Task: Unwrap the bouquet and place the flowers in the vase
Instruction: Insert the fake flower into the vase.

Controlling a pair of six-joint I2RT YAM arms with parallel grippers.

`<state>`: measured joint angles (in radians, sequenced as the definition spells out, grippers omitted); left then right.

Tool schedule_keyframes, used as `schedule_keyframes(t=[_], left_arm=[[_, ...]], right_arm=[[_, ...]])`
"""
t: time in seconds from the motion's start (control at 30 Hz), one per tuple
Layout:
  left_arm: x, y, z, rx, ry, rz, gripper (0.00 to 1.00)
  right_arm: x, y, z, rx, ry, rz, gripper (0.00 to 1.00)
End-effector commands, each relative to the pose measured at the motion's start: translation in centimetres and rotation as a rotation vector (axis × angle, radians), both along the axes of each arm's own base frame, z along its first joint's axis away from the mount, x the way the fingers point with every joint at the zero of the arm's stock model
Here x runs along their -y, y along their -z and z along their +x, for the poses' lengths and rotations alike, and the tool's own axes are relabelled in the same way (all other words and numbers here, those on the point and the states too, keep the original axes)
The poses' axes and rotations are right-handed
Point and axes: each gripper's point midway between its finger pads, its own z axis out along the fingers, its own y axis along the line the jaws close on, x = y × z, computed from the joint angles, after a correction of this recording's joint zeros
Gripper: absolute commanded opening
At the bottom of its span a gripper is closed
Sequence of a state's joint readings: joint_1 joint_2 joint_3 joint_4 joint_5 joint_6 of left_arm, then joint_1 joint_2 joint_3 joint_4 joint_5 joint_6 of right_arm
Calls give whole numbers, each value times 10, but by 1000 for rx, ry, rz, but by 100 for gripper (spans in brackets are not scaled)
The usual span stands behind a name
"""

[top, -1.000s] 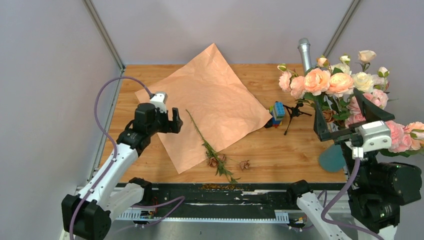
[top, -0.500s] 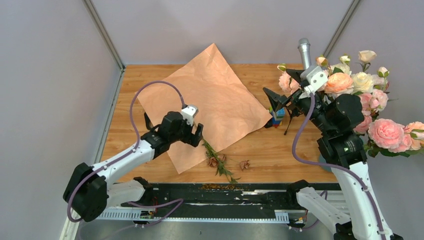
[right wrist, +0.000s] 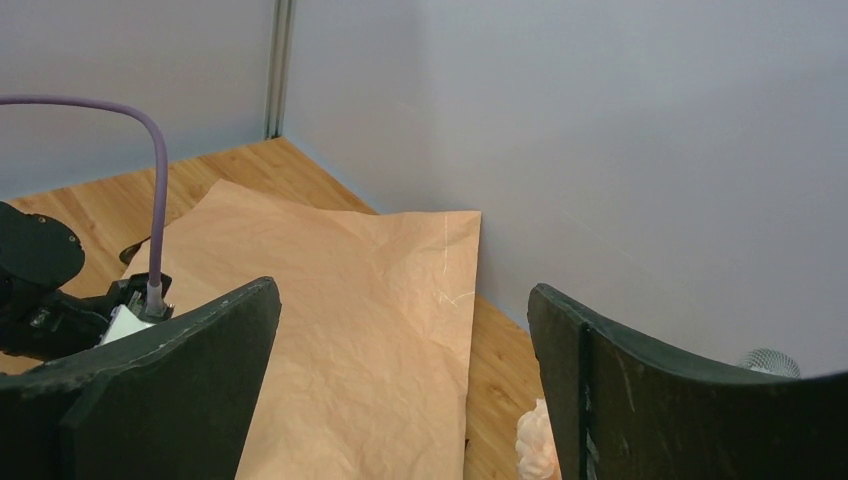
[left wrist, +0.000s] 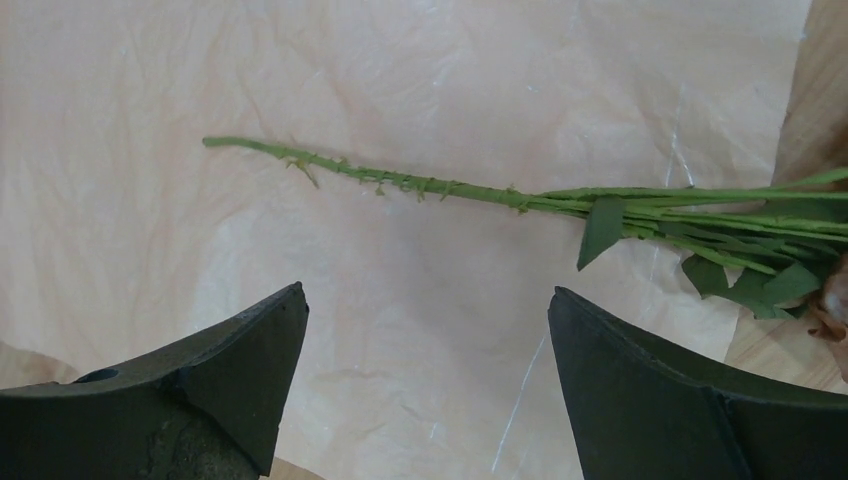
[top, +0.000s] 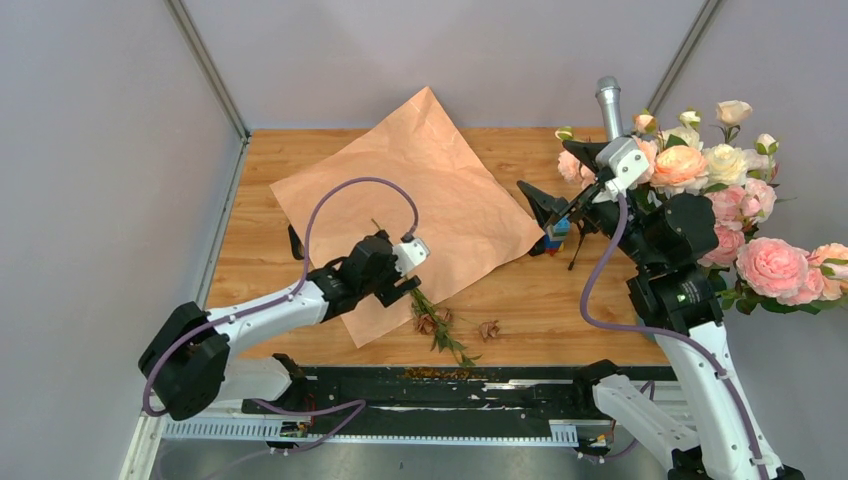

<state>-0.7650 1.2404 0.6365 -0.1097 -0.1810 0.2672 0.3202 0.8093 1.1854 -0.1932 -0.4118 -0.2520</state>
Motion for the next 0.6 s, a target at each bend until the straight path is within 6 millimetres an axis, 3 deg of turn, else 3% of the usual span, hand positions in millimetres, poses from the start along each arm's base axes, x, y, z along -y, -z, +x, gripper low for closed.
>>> schedule_keyframes(t=[0.0,0.23,0.4,0.57], left_arm=[[13,-4,4,95,181,142,97],[26,11,-1,121,381,242,97],[39,22,2,112,453,278,100],[47,27,8,115,470,300,95]], right_arm=[[-4,-7,-4,32,-26,26,96],[-1,-4,-8,29,-19,55,97],[-3,2,-5,22,-23,55,96],[-2,4,-4,25,-14,54,95]])
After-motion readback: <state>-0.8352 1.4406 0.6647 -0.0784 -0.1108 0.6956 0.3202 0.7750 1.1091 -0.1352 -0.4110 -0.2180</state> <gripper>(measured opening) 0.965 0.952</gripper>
